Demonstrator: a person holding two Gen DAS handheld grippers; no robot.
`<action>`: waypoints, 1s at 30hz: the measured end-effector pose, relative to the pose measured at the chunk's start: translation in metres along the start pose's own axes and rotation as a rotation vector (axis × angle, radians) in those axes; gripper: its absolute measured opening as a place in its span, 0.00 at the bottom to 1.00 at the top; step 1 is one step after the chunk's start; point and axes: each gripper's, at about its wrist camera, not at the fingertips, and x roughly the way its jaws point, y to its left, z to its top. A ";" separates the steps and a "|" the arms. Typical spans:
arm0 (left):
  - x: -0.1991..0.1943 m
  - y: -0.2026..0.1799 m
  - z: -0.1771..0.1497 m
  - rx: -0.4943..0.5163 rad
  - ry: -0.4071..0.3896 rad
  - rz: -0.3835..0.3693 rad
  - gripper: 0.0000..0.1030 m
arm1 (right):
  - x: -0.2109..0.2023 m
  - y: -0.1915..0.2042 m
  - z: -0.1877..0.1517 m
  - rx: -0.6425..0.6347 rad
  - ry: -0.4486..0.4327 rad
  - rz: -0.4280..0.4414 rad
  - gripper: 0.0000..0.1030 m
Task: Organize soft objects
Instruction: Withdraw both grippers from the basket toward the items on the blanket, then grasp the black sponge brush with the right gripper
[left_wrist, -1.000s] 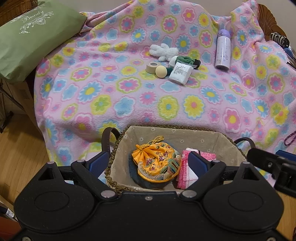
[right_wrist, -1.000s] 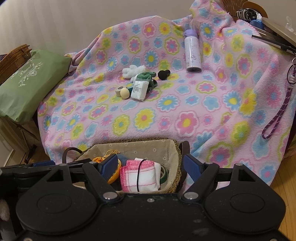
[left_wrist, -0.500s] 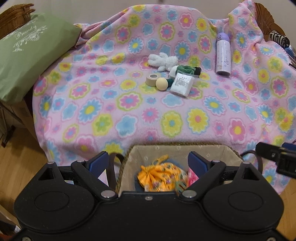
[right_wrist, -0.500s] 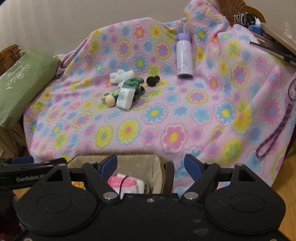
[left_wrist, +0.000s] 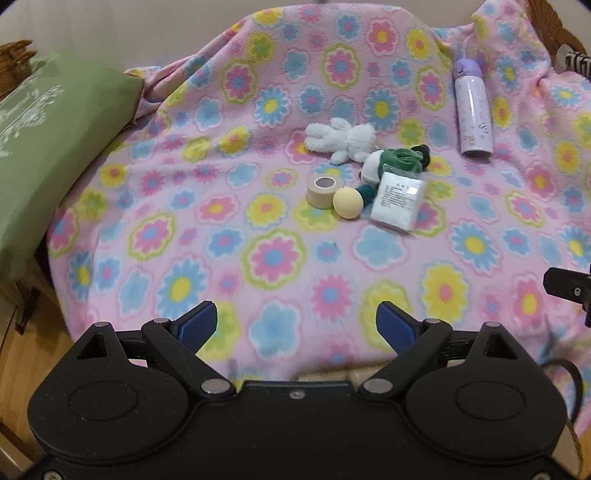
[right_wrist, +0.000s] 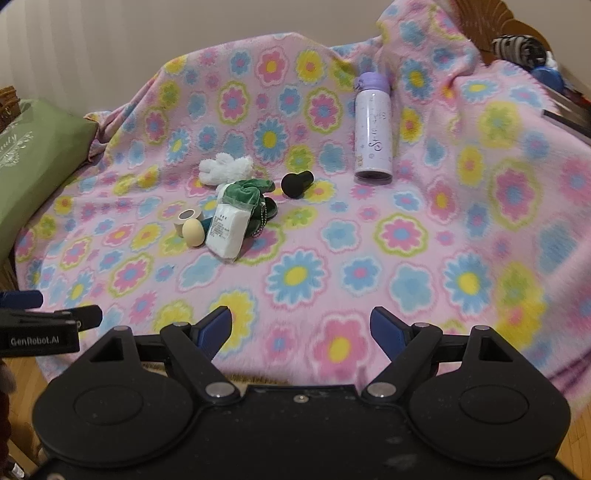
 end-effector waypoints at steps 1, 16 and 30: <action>0.006 0.001 0.004 0.002 -0.004 -0.012 0.88 | 0.006 0.000 0.002 -0.004 0.000 0.000 0.80; 0.099 0.004 0.046 0.046 -0.026 -0.021 0.88 | 0.116 -0.003 0.047 -0.016 -0.028 -0.020 0.90; 0.149 0.005 0.058 0.085 -0.080 -0.051 0.89 | 0.207 -0.012 0.090 -0.029 -0.131 -0.146 0.99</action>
